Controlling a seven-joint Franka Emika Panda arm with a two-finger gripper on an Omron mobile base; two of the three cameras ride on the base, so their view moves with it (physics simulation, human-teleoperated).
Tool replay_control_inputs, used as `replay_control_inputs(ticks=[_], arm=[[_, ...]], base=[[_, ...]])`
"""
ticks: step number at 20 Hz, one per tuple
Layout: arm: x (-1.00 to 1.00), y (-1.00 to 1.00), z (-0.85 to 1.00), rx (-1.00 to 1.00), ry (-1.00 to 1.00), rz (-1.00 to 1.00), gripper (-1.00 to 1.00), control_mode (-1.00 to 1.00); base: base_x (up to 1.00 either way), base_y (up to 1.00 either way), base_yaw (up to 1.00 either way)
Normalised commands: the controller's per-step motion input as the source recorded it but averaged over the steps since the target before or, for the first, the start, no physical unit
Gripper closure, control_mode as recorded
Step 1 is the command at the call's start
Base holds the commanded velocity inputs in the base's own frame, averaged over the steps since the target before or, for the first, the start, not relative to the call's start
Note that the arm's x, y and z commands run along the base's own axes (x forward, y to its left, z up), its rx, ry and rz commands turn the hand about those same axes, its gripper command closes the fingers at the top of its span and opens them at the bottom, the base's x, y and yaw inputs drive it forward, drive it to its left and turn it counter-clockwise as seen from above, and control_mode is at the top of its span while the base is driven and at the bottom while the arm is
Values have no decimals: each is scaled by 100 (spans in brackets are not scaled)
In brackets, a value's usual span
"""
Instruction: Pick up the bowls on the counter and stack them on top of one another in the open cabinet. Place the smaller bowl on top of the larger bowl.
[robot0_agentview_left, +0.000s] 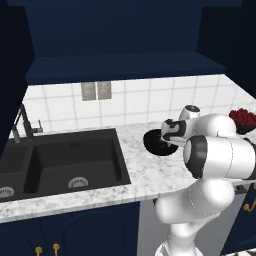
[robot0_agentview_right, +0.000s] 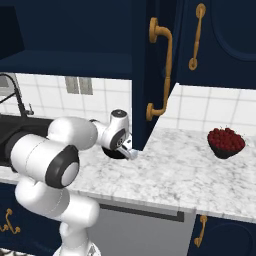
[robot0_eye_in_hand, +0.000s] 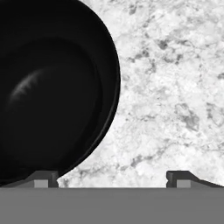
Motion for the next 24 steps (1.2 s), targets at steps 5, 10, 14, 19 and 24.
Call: replay_control_inputs(ticks=[5,10,14,19,24], arm=[[5,3,-35,-2,-2,0,-100,-100],[24,1,-9,0,-8,-3,-100,-100],[4,-11,34,7,-2,-1,-100,-100],[13,-13,27,4,0,0,-100,-100],[34,0,-19,-2,1,0,-100,-100]], base=[[0,0,0],[0,0,0],[0,0,0],[0,0,0],[0,0,0]])
